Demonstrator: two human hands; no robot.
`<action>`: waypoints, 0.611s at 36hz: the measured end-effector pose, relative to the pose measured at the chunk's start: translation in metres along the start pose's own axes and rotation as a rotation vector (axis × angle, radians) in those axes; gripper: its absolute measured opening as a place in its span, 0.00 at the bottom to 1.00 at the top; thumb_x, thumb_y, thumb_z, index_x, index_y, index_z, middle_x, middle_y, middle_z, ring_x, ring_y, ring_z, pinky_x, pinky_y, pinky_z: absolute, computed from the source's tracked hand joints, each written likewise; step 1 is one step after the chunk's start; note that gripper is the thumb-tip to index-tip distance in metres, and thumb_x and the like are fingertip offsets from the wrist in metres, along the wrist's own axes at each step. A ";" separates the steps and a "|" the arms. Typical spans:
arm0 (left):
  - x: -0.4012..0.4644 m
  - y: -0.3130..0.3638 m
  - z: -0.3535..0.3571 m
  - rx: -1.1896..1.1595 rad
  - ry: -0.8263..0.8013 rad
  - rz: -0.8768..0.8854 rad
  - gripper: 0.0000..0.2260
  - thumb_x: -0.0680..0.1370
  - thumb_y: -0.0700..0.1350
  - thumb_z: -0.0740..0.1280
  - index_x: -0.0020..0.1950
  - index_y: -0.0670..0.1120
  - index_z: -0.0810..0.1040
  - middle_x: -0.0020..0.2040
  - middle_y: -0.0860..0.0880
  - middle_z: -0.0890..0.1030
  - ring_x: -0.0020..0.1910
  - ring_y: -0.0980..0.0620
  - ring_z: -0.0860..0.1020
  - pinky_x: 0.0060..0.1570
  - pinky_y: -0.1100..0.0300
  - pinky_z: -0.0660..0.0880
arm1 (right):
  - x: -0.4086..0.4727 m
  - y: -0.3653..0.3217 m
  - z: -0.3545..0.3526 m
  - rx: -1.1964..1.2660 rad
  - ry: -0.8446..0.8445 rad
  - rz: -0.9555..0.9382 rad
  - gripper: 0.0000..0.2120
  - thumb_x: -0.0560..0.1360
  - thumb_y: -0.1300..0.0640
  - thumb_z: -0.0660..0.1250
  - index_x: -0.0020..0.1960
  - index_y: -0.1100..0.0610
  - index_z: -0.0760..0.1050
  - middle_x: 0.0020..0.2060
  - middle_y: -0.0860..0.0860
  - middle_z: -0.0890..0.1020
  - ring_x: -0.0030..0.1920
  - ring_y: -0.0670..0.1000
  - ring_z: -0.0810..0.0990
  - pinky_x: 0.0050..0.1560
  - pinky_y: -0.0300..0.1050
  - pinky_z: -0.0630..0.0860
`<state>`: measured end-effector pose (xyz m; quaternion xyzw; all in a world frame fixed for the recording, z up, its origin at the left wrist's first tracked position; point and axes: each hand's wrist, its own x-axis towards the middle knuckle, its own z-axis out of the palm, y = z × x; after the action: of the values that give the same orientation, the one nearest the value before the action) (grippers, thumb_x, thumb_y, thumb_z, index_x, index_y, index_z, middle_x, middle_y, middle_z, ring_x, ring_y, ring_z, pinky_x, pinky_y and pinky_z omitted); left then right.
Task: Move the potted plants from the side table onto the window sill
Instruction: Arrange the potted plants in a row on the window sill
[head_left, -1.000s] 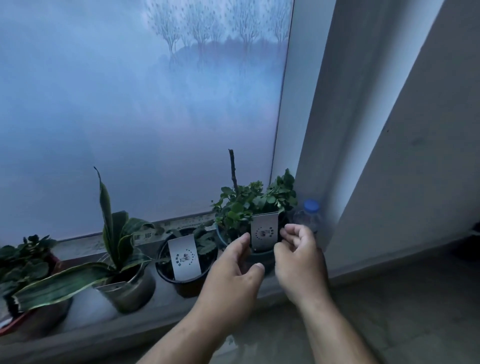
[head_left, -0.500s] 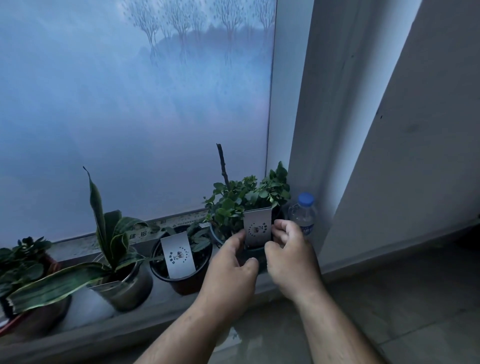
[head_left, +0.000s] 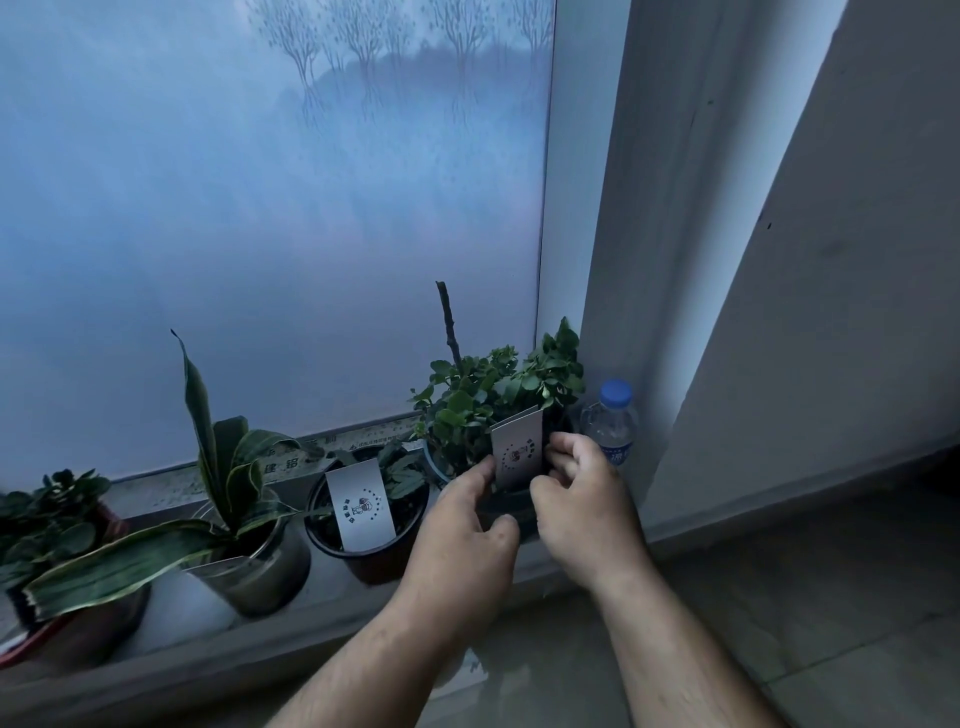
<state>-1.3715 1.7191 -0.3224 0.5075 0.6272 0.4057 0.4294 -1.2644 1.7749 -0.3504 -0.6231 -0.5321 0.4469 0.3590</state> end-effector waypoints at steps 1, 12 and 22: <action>0.001 -0.001 0.000 0.008 0.004 -0.003 0.27 0.78 0.31 0.62 0.47 0.68 0.75 0.45 0.76 0.80 0.50 0.72 0.79 0.47 0.76 0.75 | 0.000 -0.001 0.000 -0.002 0.000 -0.004 0.23 0.75 0.62 0.64 0.68 0.49 0.73 0.57 0.43 0.81 0.59 0.44 0.80 0.60 0.40 0.75; 0.013 -0.003 0.002 0.091 0.040 0.021 0.28 0.72 0.34 0.61 0.59 0.66 0.78 0.56 0.56 0.83 0.55 0.58 0.81 0.58 0.55 0.80 | -0.002 -0.002 0.004 -0.044 0.004 -0.031 0.26 0.70 0.57 0.63 0.67 0.44 0.75 0.51 0.40 0.84 0.55 0.42 0.82 0.59 0.47 0.81; 0.013 -0.009 -0.003 0.127 0.036 -0.021 0.25 0.74 0.35 0.62 0.57 0.66 0.75 0.56 0.56 0.81 0.45 0.56 0.80 0.44 0.66 0.76 | 0.002 0.003 0.003 -0.034 0.009 -0.050 0.24 0.73 0.60 0.64 0.67 0.46 0.75 0.47 0.37 0.82 0.52 0.38 0.80 0.52 0.37 0.76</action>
<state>-1.3780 1.7306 -0.3314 0.5197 0.6646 0.3695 0.3895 -1.2658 1.7767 -0.3541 -0.6175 -0.5534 0.4258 0.3621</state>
